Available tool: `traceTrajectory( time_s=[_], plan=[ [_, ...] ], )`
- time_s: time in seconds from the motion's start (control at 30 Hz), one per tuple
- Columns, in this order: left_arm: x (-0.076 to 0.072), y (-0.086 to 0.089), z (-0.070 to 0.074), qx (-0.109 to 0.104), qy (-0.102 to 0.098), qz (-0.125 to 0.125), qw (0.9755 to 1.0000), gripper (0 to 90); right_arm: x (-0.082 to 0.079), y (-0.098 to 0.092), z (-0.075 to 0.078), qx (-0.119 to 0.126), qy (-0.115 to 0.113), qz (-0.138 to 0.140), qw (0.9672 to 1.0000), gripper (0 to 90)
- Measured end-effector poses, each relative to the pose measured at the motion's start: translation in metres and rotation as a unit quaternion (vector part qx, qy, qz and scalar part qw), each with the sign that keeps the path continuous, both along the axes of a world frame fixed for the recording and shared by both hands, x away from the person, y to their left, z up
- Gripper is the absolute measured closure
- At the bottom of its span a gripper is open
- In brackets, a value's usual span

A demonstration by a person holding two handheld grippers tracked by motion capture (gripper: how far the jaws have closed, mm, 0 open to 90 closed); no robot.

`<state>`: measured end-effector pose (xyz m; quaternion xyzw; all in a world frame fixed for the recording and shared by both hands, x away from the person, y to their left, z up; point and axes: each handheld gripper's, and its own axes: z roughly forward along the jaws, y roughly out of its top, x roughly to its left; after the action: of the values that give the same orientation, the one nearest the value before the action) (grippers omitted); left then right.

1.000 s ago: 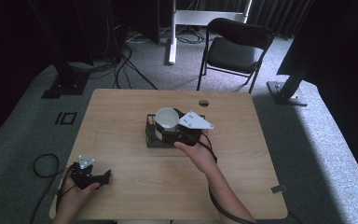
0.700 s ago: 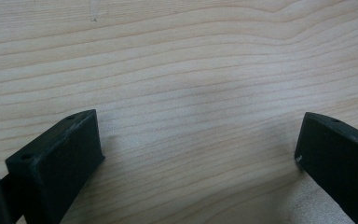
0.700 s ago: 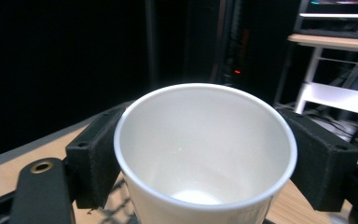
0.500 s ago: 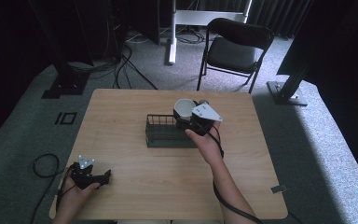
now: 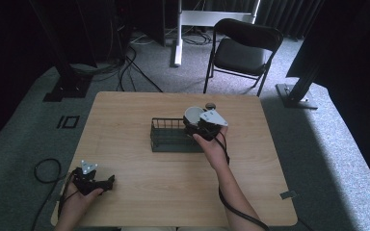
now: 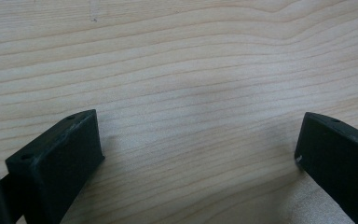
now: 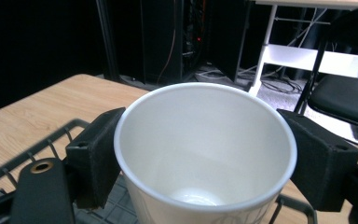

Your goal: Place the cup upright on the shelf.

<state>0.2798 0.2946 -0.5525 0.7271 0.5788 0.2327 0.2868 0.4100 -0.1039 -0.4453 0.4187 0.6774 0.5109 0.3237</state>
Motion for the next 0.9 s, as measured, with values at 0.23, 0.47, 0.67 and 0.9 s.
traceTrajectory(
  time_s=[0.23,0.47,0.67,0.9],
  plan=[
    [0.000,0.000,0.000,0.000,0.000,0.000,1.0000,0.8,0.001,-0.002,-0.013,0.000,0.011,-0.004,0.9999,19.4],
    [0.000,0.000,0.000,0.000,0.000,0.000,1.0000,0.8,0.001,0.000,-0.024,-0.005,0.021,-0.006,0.9997,19.4],
    [0.000,0.000,0.000,0.000,0.000,0.000,1.0000,0.8,0.001,0.000,-0.026,-0.001,0.022,-0.007,0.9997,19.4],
    [0.000,0.000,0.000,0.000,0.000,0.000,1.0000,0.8,0.003,-0.001,-0.026,0.010,0.029,-0.007,0.9995,19.0]
  ],
)
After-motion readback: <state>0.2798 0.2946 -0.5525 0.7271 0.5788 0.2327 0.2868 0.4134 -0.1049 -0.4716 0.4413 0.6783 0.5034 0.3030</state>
